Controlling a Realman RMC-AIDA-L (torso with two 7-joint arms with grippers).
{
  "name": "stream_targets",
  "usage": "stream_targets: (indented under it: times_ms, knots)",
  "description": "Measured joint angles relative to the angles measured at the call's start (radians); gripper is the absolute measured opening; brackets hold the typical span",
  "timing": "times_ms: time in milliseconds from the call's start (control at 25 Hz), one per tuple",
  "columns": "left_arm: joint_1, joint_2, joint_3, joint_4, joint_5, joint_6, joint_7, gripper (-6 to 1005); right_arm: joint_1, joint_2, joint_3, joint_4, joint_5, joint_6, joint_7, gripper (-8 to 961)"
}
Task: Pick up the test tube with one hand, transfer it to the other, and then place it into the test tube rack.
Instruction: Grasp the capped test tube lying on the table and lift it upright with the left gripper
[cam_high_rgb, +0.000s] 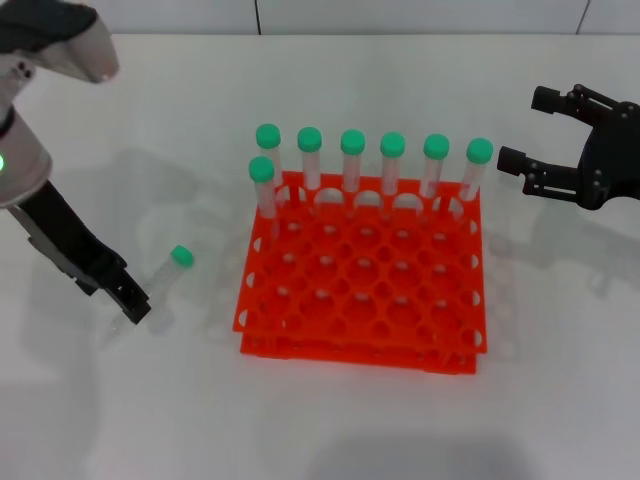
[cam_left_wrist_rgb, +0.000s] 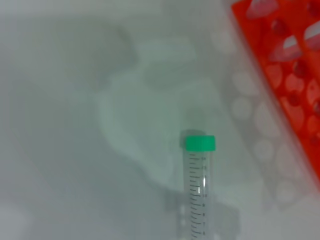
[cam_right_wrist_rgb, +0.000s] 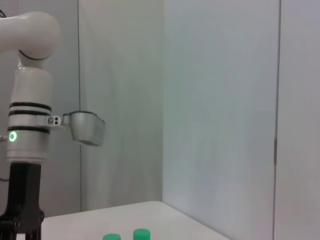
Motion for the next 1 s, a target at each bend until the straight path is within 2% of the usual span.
stream_targets:
  times_ms: [200,640,1000]
  knots:
    - [0.011,-0.008,0.054,-0.027,0.001,-0.046,-0.027,752,0.0,0.0,0.0,0.0,0.001,0.004,0.0,868]
    - [0.024,-0.032,0.078,-0.1,0.003,-0.174,-0.028,729,0.004,0.0,0.0,0.016,0.001,0.011,0.001,869]
    - [0.02,-0.041,0.08,-0.101,0.005,-0.181,-0.031,710,0.005,0.0,0.0,0.016,0.001,0.011,0.004,869]
